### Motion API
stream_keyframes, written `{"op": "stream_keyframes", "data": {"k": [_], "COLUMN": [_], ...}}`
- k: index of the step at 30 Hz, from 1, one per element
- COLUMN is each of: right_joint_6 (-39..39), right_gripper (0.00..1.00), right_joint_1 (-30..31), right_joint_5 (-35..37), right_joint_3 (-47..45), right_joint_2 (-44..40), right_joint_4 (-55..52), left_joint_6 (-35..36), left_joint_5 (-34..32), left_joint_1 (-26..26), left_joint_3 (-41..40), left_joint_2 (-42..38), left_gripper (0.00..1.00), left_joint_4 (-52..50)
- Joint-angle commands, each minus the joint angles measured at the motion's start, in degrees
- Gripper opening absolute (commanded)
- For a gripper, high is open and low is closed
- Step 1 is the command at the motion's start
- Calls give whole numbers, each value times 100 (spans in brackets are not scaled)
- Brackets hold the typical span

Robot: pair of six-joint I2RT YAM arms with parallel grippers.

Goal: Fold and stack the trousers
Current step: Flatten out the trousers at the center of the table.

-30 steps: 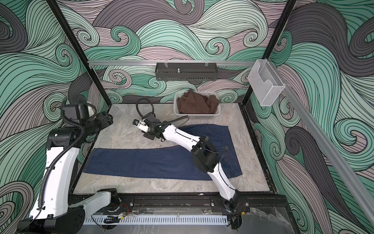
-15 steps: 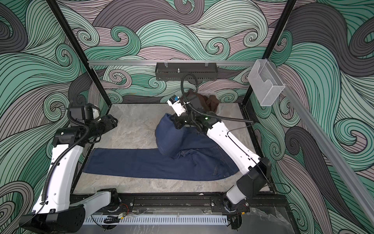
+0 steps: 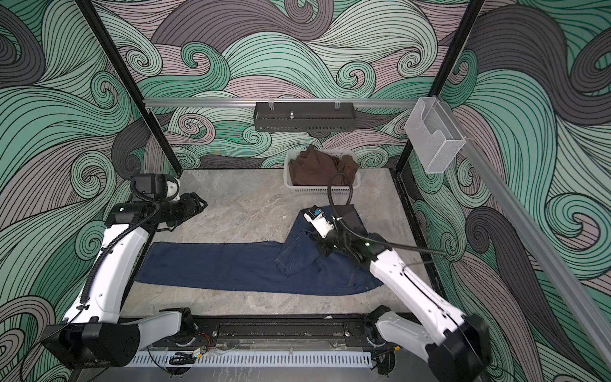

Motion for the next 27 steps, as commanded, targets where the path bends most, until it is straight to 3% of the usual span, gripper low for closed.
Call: {"op": "stream_keyframes", "data": {"k": [1,4,7,11,13,18,23,27], "right_joint_6": [-1181,-1799,-2128,-2436,-2590,-2793,-2603,-2512], "right_gripper": [0,0,0,25,32,37,40,37], "right_joint_1": [162,369,727,1035,1144,1249,1254,1250], "right_joint_5": [-674,-1017,-914,-654,-493,-65,178,171], "right_joint_3": [-637,-964,-1213,-1259,-1234,-1160,-1374,-1399], "right_joint_2": [-768,-1210,-1456,-1678,-1809,-2128,-2636,-2486], "right_joint_4": [379,-26,-361,-929,-1197,-1737,-1279,-1138], "left_joint_6": [86,85,94,179,298,501,652,524], "left_joint_5": [251,281,372,685,750,994,1167,1202], "left_joint_1": [-325,-633,-950,-1274,-1443,-1833,-2366,-2692], "left_joint_3": [-76,-98,-67,20,80,139,165,224], "left_joint_2": [161,309,516,828,969,1224,1718,2032], "left_gripper": [66,65,65,66,66,65,63,63], "left_joint_4": [139,186,235,207,139,-71,-87,87]}}
